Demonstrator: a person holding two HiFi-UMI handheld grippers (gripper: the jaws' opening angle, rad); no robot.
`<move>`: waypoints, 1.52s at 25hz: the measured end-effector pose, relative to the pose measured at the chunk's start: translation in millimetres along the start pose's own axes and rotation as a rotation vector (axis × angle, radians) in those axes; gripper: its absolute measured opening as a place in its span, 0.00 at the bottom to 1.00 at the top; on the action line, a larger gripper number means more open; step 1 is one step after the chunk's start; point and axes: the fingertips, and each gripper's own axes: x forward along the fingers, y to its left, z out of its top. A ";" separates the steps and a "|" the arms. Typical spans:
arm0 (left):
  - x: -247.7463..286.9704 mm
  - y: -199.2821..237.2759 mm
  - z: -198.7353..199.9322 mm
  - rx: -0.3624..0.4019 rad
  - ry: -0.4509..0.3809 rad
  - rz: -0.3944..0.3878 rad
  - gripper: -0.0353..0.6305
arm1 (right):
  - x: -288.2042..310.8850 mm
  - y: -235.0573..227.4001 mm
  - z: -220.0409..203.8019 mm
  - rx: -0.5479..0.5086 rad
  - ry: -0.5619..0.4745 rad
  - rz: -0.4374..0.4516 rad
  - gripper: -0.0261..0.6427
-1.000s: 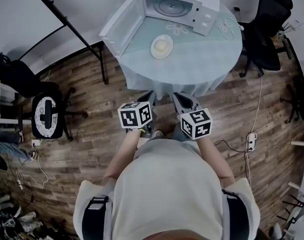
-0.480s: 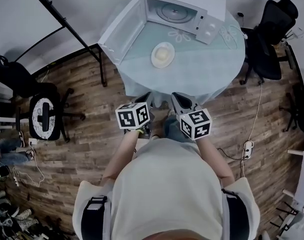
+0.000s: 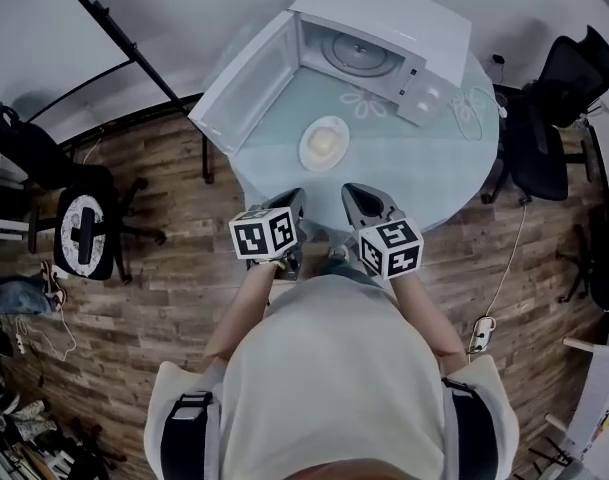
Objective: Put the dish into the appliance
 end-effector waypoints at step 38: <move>138.5 98.4 -18.7 -0.883 -0.104 -0.018 0.29 | 58.8 -83.2 15.5 -0.074 0.103 0.196 0.05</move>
